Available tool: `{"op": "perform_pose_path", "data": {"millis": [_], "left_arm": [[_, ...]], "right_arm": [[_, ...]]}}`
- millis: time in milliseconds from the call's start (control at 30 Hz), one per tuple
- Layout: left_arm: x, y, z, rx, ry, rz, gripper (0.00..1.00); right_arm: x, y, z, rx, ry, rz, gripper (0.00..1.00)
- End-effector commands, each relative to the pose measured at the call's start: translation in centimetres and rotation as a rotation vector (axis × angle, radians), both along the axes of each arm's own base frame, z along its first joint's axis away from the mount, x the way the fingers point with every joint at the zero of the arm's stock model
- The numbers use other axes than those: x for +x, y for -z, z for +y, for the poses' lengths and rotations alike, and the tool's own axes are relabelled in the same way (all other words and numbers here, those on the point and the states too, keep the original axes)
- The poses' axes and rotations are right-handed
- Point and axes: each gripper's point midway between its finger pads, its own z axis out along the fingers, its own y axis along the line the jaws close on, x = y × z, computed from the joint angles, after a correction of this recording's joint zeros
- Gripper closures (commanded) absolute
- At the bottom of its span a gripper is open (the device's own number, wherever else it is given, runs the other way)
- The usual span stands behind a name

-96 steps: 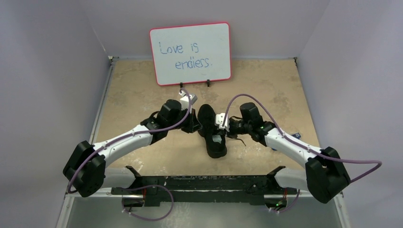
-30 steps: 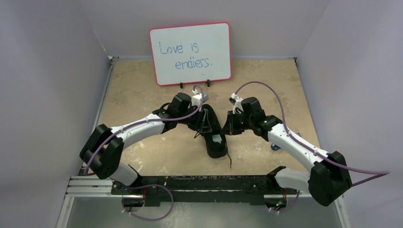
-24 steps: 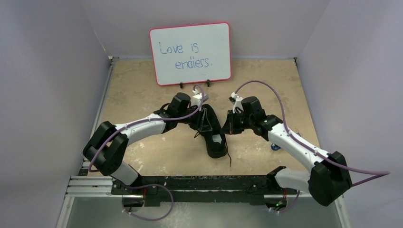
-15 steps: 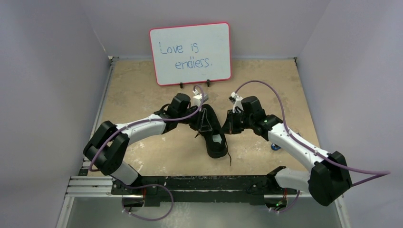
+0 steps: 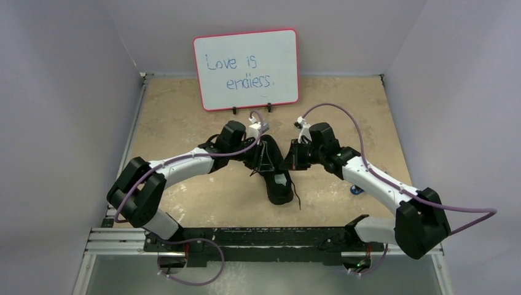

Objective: Tie the shoes

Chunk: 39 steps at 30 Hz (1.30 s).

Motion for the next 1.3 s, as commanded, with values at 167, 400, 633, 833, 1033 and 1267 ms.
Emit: {"op": "perform_pose_path", "data": {"millis": [167, 400, 633, 833, 1033, 1267], "left_arm": [[0.9, -2.9, -0.3, -0.052, 0.0, -0.09, 0.73], [2.3, -2.7, 0.0, -0.021, -0.066, -0.124, 0.88], [3.5, -2.7, 0.4, 0.003, -0.132, -0.146, 1.0], [3.8, -3.4, 0.2, -0.023, -0.171, -0.169, 1.0], [3.9, -4.2, -0.4, -0.08, -0.198, -0.17, 1.0], [4.0, -4.3, -1.1, -0.105, -0.229, -0.16, 1.0]], "right_arm": [[1.2, -1.7, 1.0, 0.07, 0.014, -0.05, 1.0], [1.4, -1.1, 1.4, 0.076, 0.012, -0.035, 1.0], [1.3, -0.8, 1.4, 0.066, -0.01, -0.036, 1.0], [-0.1, -1.2, 0.8, 0.035, -0.075, -0.035, 0.88], [1.3, -2.7, -1.2, -0.03, -0.082, -0.168, 0.58], [4.9, -3.8, -1.6, 0.075, -0.064, -0.146, 0.54]]}}
